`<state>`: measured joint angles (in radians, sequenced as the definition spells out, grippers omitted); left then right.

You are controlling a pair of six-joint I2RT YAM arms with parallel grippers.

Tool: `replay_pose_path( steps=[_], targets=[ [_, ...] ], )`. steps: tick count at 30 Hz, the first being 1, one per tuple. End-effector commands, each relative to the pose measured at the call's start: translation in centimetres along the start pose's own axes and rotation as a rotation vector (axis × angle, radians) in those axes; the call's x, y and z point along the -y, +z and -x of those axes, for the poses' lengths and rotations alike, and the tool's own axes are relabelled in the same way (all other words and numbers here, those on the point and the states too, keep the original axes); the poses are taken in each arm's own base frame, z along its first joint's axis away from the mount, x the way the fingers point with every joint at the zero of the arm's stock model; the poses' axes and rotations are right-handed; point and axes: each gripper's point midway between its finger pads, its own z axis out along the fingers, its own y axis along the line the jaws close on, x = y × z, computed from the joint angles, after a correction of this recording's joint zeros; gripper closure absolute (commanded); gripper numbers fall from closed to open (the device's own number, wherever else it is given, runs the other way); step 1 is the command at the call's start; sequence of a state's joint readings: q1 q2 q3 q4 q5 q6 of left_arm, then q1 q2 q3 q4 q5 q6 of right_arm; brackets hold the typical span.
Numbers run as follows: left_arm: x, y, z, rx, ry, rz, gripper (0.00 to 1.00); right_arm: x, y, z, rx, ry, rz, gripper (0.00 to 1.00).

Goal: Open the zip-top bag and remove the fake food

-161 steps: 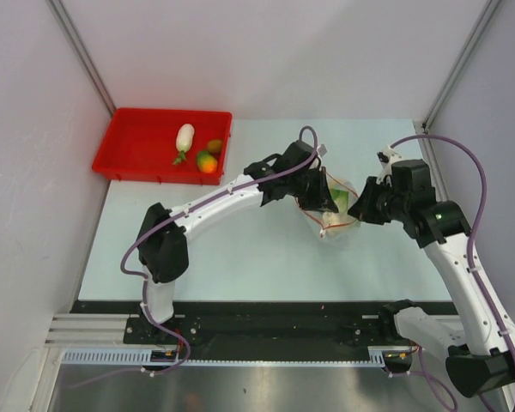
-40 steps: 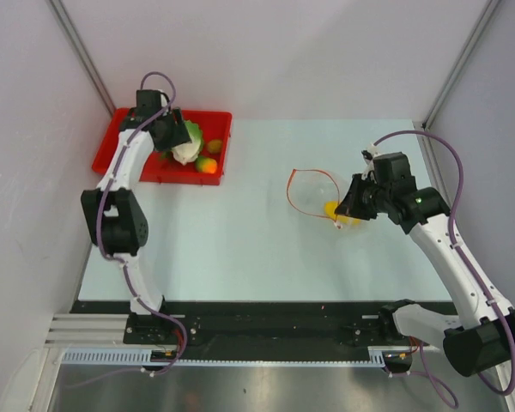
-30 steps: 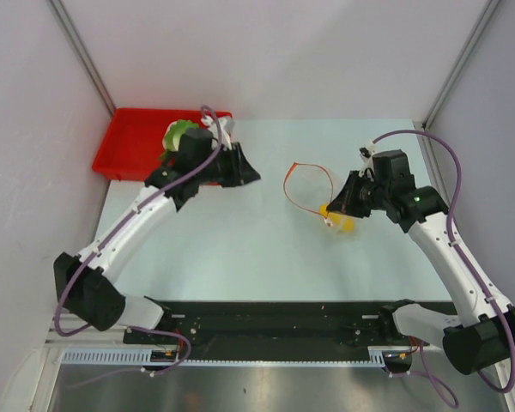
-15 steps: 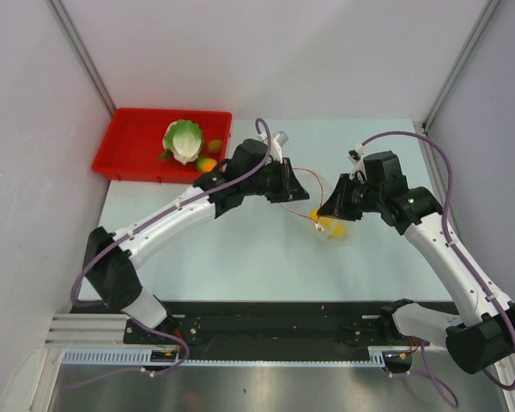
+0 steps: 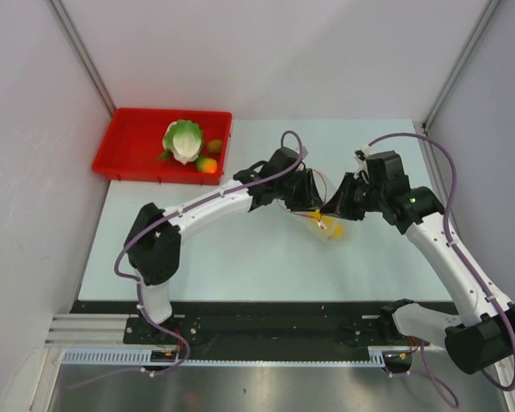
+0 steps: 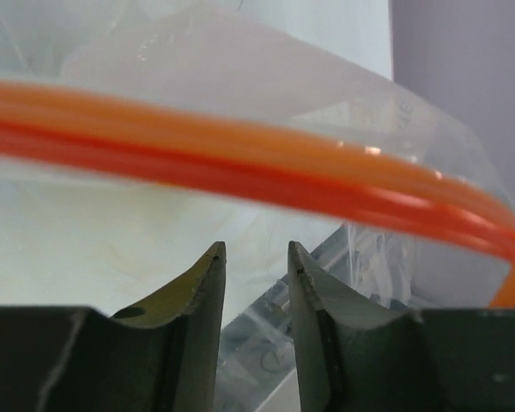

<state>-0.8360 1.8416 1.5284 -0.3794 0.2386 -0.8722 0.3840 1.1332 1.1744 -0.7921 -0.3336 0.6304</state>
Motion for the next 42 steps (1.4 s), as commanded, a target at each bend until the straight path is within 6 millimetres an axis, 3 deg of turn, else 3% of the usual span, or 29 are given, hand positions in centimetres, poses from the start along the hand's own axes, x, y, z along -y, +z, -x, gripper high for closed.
replay_pose_path(
  steps=[1,6,11,18,25,28,36,42],
  targets=[
    [2.2,0.1,1.5,0.055,0.053,0.03,0.6,-1.1,-1.1,0.8,0.007,0.103,0.076,1.0],
    [1.3,-1.9,1.6,0.073,0.089,0.109,0.48,-5.4,-1.2,1.1,-0.049,0.168,0.264,1.0],
    [-0.5,-2.4,1.0,0.04,0.083,0.214,0.44,-6.9,-1.3,0.8,-0.062,0.186,0.305,1.0],
    [-3.4,0.1,-2.2,-0.083,0.07,0.306,0.43,-3.0,-0.6,0.3,-0.021,0.175,0.145,1.0],
    [-5.8,0.6,-3.8,-0.115,0.133,0.418,0.39,0.0,-0.2,-1.9,-0.045,0.189,0.062,1.0],
    [-6.7,1.8,-4.6,-0.12,0.114,0.413,0.38,0.2,-0.5,-2.2,-0.033,0.187,0.061,1.0],
    [-6.7,4.2,-3.4,-0.05,0.146,0.39,0.26,0.4,-0.5,-2.5,-0.038,0.185,0.062,1.0],
    [-7.7,5.4,-3.3,-0.042,0.149,0.417,0.35,1.0,-0.8,-2.1,-0.026,0.191,0.052,1.0]
  ],
)
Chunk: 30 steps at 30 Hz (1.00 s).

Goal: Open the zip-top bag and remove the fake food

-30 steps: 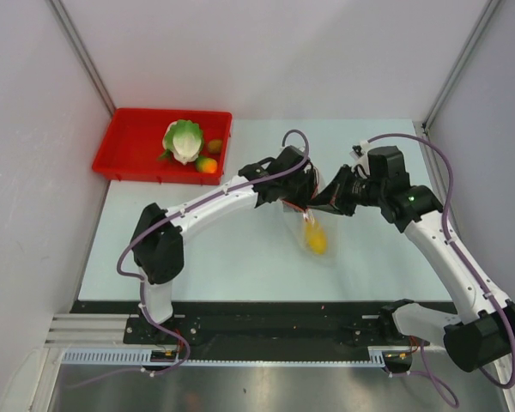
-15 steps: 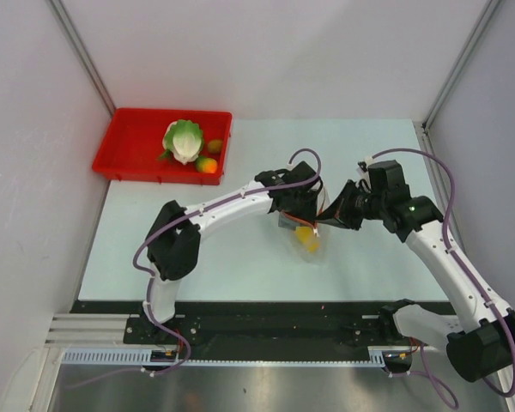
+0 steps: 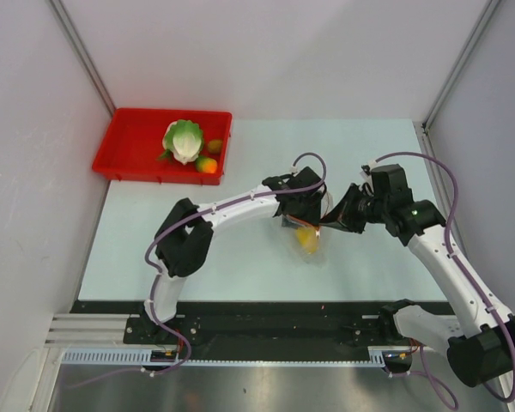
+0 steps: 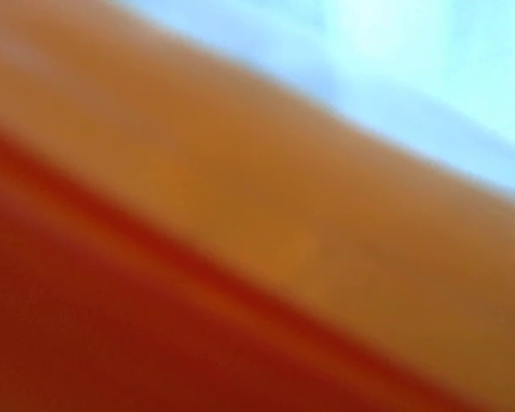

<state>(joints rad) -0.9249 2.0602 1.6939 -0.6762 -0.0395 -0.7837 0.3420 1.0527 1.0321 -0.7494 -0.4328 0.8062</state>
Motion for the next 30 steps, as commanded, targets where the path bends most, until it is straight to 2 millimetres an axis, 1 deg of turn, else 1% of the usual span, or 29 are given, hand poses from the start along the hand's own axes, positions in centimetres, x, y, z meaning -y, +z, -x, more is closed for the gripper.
replay_pose_path(
  steps=[1,3,7,10,12,13,15,16,17,19,20,21,22,25,27,28,30],
  targets=[
    [-0.2,1.1,0.7,0.044,0.021,0.017,0.36,0.1,-0.8,0.4,0.027,-0.021,0.009,1.0],
    [-0.6,1.5,0.6,0.048,0.025,0.034,0.39,0.1,-0.9,0.5,0.029,-0.02,0.008,1.0],
    [-1.7,3.0,-0.3,0.02,0.03,0.078,0.32,0.2,-0.9,0.6,0.026,-0.025,0.009,1.0],
    [-2.2,4.1,-0.9,0.001,0.033,0.093,0.32,0.4,-0.9,0.6,0.027,-0.033,0.003,1.0],
    [-2.5,4.6,-1.3,-0.009,0.037,0.098,0.3,0.9,-0.7,0.6,0.022,-0.039,-0.016,1.0],
    [-2.4,4.7,-1.3,-0.01,0.043,0.096,0.3,1.0,-0.7,0.5,0.02,-0.046,-0.019,1.0],
    [-2.2,4.6,-1.2,-0.005,0.048,0.079,0.33,1.4,-0.6,0.6,0.02,-0.059,-0.035,1.0],
    [-2.1,4.5,-1.1,0.001,0.061,0.075,0.37,1.5,-0.6,0.6,0.021,-0.065,-0.04,1.0],
    [-1.9,4.1,-0.8,0.009,0.066,0.064,0.5,1.8,-0.5,0.6,0.016,-0.066,-0.051,1.0],
    [-1.3,3.1,-0.1,0.037,0.088,0.027,0.62,2.2,-0.4,0.5,0.009,-0.088,-0.062,1.0],
    [-0.9,2.7,0.0,0.043,0.095,0.014,0.75,2.4,-0.3,0.4,0.004,-0.095,-0.069,1.0],
    [-0.4,1.8,0.6,0.056,0.106,-0.005,0.83,2.5,-0.3,0.4,0.003,-0.117,-0.07,1.0],
    [-0.1,1.3,0.8,0.061,0.113,-0.016,0.93,2.6,-0.3,0.4,0.002,-0.129,-0.073,1.0],
    [1.4,-0.9,1.8,0.082,0.13,-0.073,1.0,3.2,-0.6,0.3,0.007,-0.177,-0.1,1.0],
    [2.2,-2.3,2.2,0.089,0.136,-0.107,1.0,3.7,-0.8,0.5,0.027,-0.203,-0.125,1.0],
    [3.2,-3.4,2.1,0.075,0.142,-0.159,1.0,3.8,-0.9,0.6,0.031,-0.23,-0.13,1.0],
    [4.6,-4.8,2.0,0.056,0.14,-0.234,1.0,4.1,-1.2,0.7,0.05,-0.257,-0.144,1.0]
  ],
)
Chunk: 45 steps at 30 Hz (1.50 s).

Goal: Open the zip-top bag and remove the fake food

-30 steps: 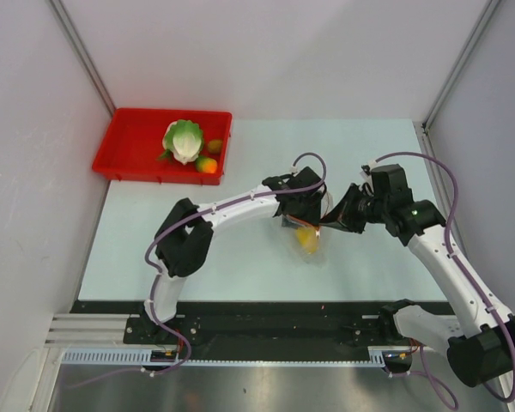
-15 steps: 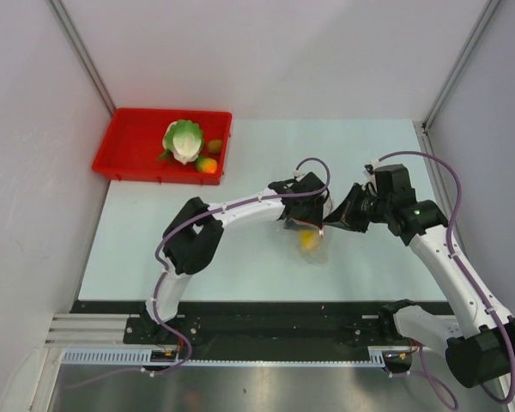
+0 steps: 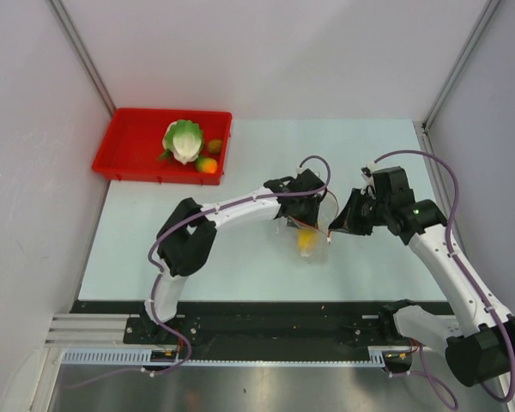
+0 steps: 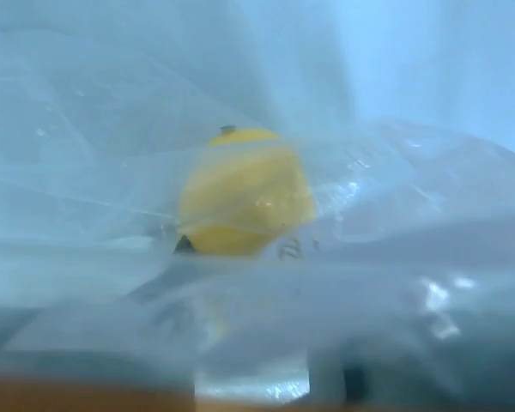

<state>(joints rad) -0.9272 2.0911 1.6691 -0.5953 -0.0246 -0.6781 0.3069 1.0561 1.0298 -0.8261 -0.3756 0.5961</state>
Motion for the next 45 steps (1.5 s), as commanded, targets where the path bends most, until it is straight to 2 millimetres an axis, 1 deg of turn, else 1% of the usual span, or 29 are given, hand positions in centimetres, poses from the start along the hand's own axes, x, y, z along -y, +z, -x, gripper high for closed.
replay_pose_path(
  steps=[1,4,5,7,8,10,13,14,15,18,19,20,23,26,28,29,30,31,32,34,35,36,37,38,39,40,41,43,45],
  targets=[
    [5.3,-7.3,2.4,0.04,0.026,-0.246,1.0,0.7,-0.8,0.3,0.053,-0.129,-0.038,1.0],
    [7.3,-10.4,2.9,0.064,-0.031,-0.37,1.0,0.2,-1.0,0.3,0.074,-0.177,-0.029,1.0],
    [7.9,-11.8,3.8,0.105,-0.071,-0.414,1.0,0.0,-1.1,0.3,0.077,-0.185,-0.023,1.0],
    [8.5,-12.9,4.4,0.132,-0.102,-0.452,1.0,-0.8,-1.4,0.3,0.095,-0.2,0.004,1.0],
    [8.8,-14.0,5.1,0.154,-0.131,-0.476,1.0,-1.0,-1.4,0.3,0.099,-0.2,0.012,1.0],
    [9.1,-14.8,5.5,0.173,-0.157,-0.494,1.0,-1.2,-1.5,0.4,0.108,-0.2,0.02,1.0],
    [8.7,-16.3,6.6,0.225,-0.194,-0.481,1.0,-0.6,-1.6,0.3,0.106,-0.21,-0.01,1.0],
    [7.8,-16.1,6.8,0.243,-0.223,-0.44,1.0,-0.4,-1.6,0.1,0.104,-0.215,-0.019,1.0],
    [7.2,-16.9,7.1,0.27,-0.246,-0.424,1.0,-0.4,-1.7,-0.2,0.096,-0.23,-0.024,1.0],
    [5.3,-16.6,7.4,0.326,-0.294,-0.372,1.0,-0.6,-2.4,-0.8,0.108,-0.262,-0.015,1.0],
    [5.2,-16.9,7.7,0.342,-0.308,-0.38,1.0,-0.5,-2.6,-0.8,0.112,-0.262,-0.023,1.0],
    [4.7,-16.3,7.4,0.337,-0.335,-0.371,1.0,-0.5,-2.8,-0.9,0.113,-0.264,-0.021,1.0],
    [4.8,-16.3,7.8,0.338,-0.392,-0.42,1.0,0.2,-2.6,-1.4,0.09,-0.258,-0.058,1.0],
    [5.1,-18.1,9.5,0.425,-0.366,-0.452,1.0,0.4,-2.1,-1.9,0.053,-0.255,-0.064,1.0],
    [3.6,-18.3,10.4,0.489,-0.349,-0.364,1.0,0.2,-2.3,-2.0,0.056,-0.236,-0.057,1.0],
    [3.5,-19.1,11.3,0.531,-0.283,-0.331,1.0,0.2,-2.5,-1.9,0.066,-0.23,-0.062,1.0],
    [3.1,-19.1,11.4,0.531,-0.267,-0.297,1.0,0.4,-2.8,-1.8,0.082,-0.229,-0.071,1.0],
    [2.0,-18.8,10.7,0.499,-0.26,-0.236,1.0,0.5,-2.8,-1.7,0.086,-0.225,-0.079,1.0],
    [1.6,-19.0,11.0,0.494,-0.279,-0.22,1.0,0.8,-2.8,-1.7,0.088,-0.225,-0.088,1.0],
    [0.9,-18.6,10.4,0.431,-0.327,-0.246,1.0,1.3,-2.7,-1.6,0.09,-0.228,-0.119,1.0],
    [1.3,-18.1,9.1,0.353,-0.391,-0.288,1.0,1.7,-2.6,-1.5,0.09,-0.235,-0.136,1.0],
    [1.4,-18.3,8.5,0.32,-0.419,-0.313,1.0,1.8,-2.6,-1.3,0.095,-0.237,-0.145,1.0],
    [1.3,-18.5,8.6,0.32,-0.449,-0.331,1.0,2.0,-2.2,-1.2,0.091,-0.238,-0.155,1.0],
    [1.0,-18.1,7.7,0.292,-0.512,-0.339,1.0,2.0,-2.1,-1.2,0.085,-0.243,-0.154,1.0],
    [1.1,-18.8,7.7,0.297,-0.544,-0.372,1.0,2.0,-1.9,-1.0,0.088,-0.248,-0.155,1.0],
    [1.2,-19.3,8.7,0.33,-0.575,-0.423,1.0,1.9,-1.8,-0.9,0.089,-0.249,-0.155,1.0],
    [1.0,-18.8,8.3,0.314,-0.627,-0.429,1.0,1.9,-1.6,-0.8,0.085,-0.25,-0.154,1.0],
    [1.9,-18.7,8.3,0.273,-0.657,-0.497,1.0,1.4,-1.4,-0.4,0.101,-0.243,-0.139,1.0],
    [2.8,-18.3,7.4,0.183,-0.699,-0.552,1.0,1.1,-1.0,0.0,0.108,-0.24,-0.125,1.0]
  ],
)
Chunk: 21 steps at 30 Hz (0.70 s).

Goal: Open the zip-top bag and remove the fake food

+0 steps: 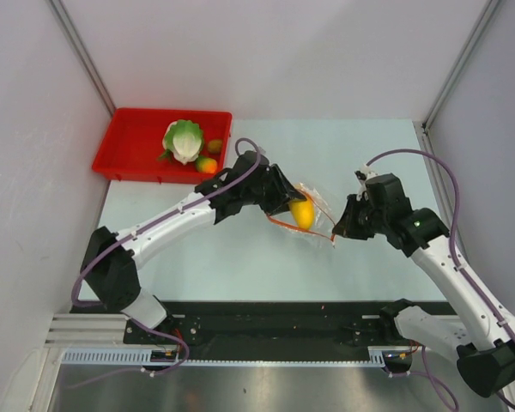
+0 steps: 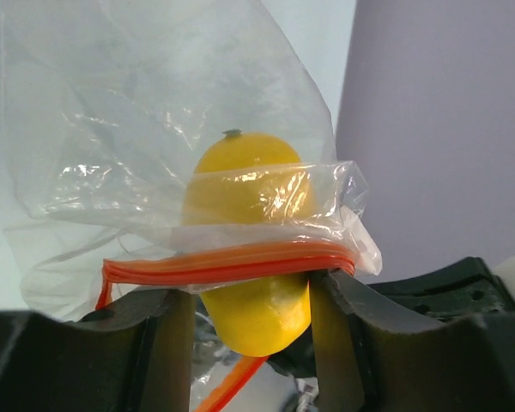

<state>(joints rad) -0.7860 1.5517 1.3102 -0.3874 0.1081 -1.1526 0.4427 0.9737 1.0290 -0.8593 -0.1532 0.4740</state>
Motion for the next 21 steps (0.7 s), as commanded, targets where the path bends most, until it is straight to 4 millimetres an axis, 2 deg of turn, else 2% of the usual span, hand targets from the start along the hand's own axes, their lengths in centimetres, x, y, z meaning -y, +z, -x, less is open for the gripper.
replay_pose_path(
  steps=[1,2,3,5,9,11,16,21],
  targets=[
    [4.7,-1.7,0.5,-0.057,-0.192,-0.207,1.0,0.2,0.5,0.6,0.011,-0.008,-0.02,1.0],
    [4.0,-1.5,0.1,-0.063,-0.235,-0.203,1.0,-0.1,0.8,0.3,-0.005,-0.006,-0.004,1.0],
    [4.0,-1.6,0.4,-0.042,-0.242,-0.219,1.0,-1.2,1.2,-0.1,-0.043,-0.009,0.052,1.0],
    [3.9,-1.7,1.1,0.005,-0.256,-0.232,1.0,-1.8,1.6,-0.8,-0.071,-0.024,0.06,1.0],
    [5.0,-1.8,0.5,-0.049,-0.28,-0.294,1.0,-0.3,2.1,-0.9,-0.058,-0.017,-0.022,1.0],
    [5.2,-1.9,-0.5,-0.108,-0.259,-0.29,1.0,0.5,2.4,-0.4,-0.049,0.01,-0.042,1.0],
    [4.8,-2.4,-4.4,-0.306,-0.135,-0.298,1.0,0.9,3.5,1.9,-0.017,0.058,0.001,1.0],
    [1.6,-3.4,-7.4,-0.418,0.016,-0.217,1.0,2.3,3.8,4.2,0.029,0.125,0.001,1.0]
  ],
)
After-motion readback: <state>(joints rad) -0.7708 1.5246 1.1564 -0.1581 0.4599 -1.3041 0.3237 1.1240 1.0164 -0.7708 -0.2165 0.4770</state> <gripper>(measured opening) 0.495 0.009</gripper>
